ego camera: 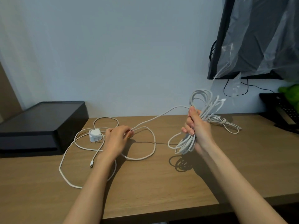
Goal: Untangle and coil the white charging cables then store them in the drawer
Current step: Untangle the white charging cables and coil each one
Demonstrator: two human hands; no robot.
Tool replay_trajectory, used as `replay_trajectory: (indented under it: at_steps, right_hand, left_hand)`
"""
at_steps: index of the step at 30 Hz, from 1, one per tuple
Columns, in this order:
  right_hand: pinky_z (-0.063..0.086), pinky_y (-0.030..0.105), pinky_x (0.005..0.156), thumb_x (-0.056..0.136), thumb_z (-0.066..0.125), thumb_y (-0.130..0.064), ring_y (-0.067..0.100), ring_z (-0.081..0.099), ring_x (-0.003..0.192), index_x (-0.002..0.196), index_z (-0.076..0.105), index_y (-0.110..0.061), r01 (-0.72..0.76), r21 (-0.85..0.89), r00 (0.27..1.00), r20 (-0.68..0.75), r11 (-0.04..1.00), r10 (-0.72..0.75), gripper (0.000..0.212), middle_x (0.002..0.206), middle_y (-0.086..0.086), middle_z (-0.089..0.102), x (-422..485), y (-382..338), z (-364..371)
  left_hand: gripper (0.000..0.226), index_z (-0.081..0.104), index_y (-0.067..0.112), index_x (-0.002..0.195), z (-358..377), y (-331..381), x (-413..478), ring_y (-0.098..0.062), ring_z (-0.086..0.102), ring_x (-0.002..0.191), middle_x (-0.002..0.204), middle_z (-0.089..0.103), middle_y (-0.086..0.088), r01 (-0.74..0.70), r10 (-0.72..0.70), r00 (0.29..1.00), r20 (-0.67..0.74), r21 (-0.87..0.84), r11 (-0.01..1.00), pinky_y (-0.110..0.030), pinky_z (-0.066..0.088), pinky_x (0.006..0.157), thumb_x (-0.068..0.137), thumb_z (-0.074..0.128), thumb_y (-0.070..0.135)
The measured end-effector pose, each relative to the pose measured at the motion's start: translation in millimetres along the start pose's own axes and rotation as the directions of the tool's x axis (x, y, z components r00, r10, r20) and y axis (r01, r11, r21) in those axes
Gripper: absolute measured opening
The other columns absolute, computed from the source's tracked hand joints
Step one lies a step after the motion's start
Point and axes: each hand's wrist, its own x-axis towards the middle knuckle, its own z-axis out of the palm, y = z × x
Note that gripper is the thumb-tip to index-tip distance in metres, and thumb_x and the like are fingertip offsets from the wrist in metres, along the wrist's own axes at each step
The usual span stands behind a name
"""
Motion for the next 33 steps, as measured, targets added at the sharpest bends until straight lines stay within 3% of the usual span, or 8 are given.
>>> replay_trajectory:
  at_steps: [4,7,11,14,17,22,28,33]
  right_hand:
    - [0.035,0.018,0.039,0.098,0.05,-0.029,0.005,0.028,0.032,0.069,0.043,-0.019,-0.007,0.044,1.0,-0.019,0.999,0.008,0.031,0.044,-0.007,0.029,0,-6,-7]
    - [0.033,0.019,0.038,0.097,0.053,-0.029,0.006,0.028,0.032,0.067,0.047,-0.016,-0.034,-0.142,0.994,-0.112,0.989,0.018,0.033,0.042,-0.007,0.032,1,-4,-13]
    - [0.032,0.02,0.035,0.097,0.054,-0.028,0.008,0.034,0.033,0.073,0.049,-0.016,-0.09,-0.556,0.984,-0.179,0.827,-0.013,0.027,0.052,-0.001,0.04,3,7,-19]
    - [0.036,0.027,0.046,0.097,0.053,-0.03,0.014,0.041,0.045,0.075,0.051,-0.023,-0.072,-0.772,0.994,-0.111,0.632,-0.023,0.024,0.061,0.001,0.047,3,15,-19]
    - [0.036,0.025,0.044,0.097,0.052,-0.03,0.012,0.041,0.039,0.077,0.056,-0.016,-0.067,-0.807,0.998,-0.056,0.587,0.036,0.025,0.055,-0.001,0.047,2,20,-15]
    - [0.04,0.02,0.043,0.098,0.052,-0.025,0.01,0.044,0.035,0.086,0.062,-0.006,-0.096,-0.702,0.994,-0.026,0.705,0.109,0.025,0.053,0.0,0.047,2,25,-4]
    - [0.039,0.028,0.049,0.099,0.049,-0.03,0.011,0.045,0.039,0.089,0.06,-0.008,-0.132,-0.594,0.973,-0.229,0.794,-0.01,0.026,0.056,0.0,0.047,8,34,-8]
    - [0.04,0.028,0.051,0.099,0.047,-0.032,0.013,0.045,0.043,0.087,0.059,-0.011,-0.1,-0.61,0.96,-0.268,0.786,-0.086,0.027,0.059,0.001,0.048,4,30,-10]
  left_hand:
    - [0.025,0.063,0.022,0.092,3,-7,-1,-0.022,0.056,0.096,0.092,0.064,0.003,0.058,-0.055,0.998,-0.035,0.11,0.992,-0.035,0.032,0.083,0.1,0.039,0.026]
    - [0.027,0.057,0.018,0.086,-3,-1,0,-0.02,0.062,0.084,0.085,0.067,0.001,0.068,-0.118,0.98,-0.162,-0.285,0.956,-0.037,0.048,0.078,0.101,0.036,0.026]
    - [0.03,0.058,0.013,0.085,-17,17,6,-0.016,0.065,0.064,0.059,0.064,0.0,0.002,-0.193,0.97,-0.148,-0.788,0.615,-0.03,0.052,0.07,0.102,0.035,0.021]
    - [0.029,0.059,0.013,0.088,-21,27,6,-0.014,0.059,0.053,0.053,0.059,0.001,0.059,-0.21,0.977,-0.032,-0.908,0.416,-0.026,0.053,0.063,0.101,0.037,0.026]
    - [0.027,0.06,0.012,0.09,-23,31,5,-0.013,0.059,0.053,0.057,0.058,0.0,0.093,-0.198,0.98,0.036,-0.954,0.285,-0.025,0.056,0.063,0.1,0.039,0.025]
    - [0.029,0.07,0.025,0.104,-15,31,2,-0.012,0.059,0.083,0.08,0.064,0.008,0.071,-0.026,0.997,0.067,-0.842,0.534,-0.028,0.049,0.081,0.09,0.048,0.038]
    - [0.035,0.057,0.031,0.123,0,4,4,-0.02,0.031,0.062,0.06,0.043,0.002,0.179,0.018,0.956,0.294,-0.628,0.757,-0.024,0.029,0.056,0.094,0.056,0.013]
    - [0.065,0.043,0.023,0.138,5,5,3,-0.018,0.053,0.093,0.103,0.056,-0.005,0.216,-0.132,0.954,0.268,-0.314,0.924,-0.03,0.046,0.085,0.081,0.073,0.03]
